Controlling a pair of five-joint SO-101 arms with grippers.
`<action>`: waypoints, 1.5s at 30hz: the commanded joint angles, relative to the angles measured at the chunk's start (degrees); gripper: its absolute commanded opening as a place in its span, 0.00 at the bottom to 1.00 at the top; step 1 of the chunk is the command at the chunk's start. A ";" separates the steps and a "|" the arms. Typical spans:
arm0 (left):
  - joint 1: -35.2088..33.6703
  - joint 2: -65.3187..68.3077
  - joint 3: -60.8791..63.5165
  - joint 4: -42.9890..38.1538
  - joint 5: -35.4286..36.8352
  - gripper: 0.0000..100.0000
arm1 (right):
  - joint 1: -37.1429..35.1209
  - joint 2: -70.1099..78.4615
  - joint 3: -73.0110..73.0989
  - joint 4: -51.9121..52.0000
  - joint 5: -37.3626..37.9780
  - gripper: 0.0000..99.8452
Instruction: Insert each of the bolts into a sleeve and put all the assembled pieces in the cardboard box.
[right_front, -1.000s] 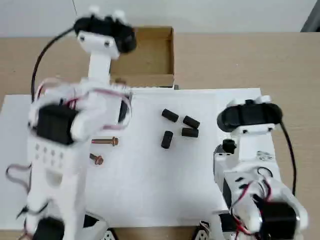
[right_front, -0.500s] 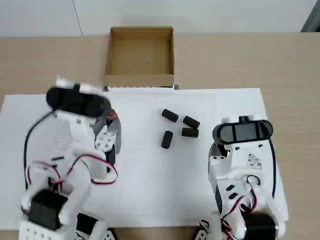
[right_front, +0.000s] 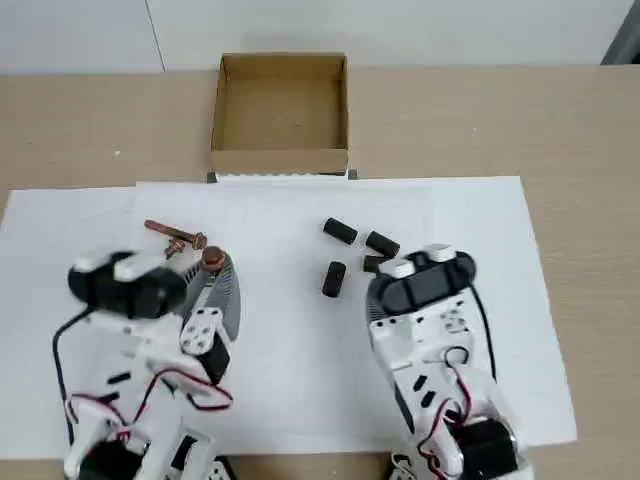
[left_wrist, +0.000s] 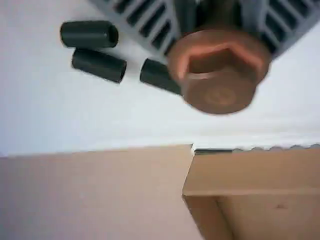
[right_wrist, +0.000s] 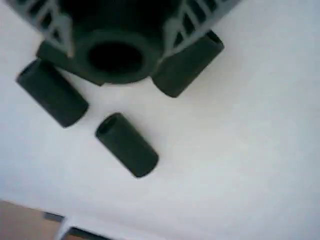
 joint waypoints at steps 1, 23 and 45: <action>-0.09 -0.53 0.75 -1.85 4.57 0.01 | -3.56 -0.57 1.23 -5.41 -0.44 0.00; 0.44 -0.35 1.01 -13.71 16.62 0.01 | -25.63 -0.57 10.55 -14.20 3.69 0.00; 7.91 -0.26 8.48 -15.47 16.35 0.01 | -25.71 -0.57 5.98 -16.84 3.78 0.00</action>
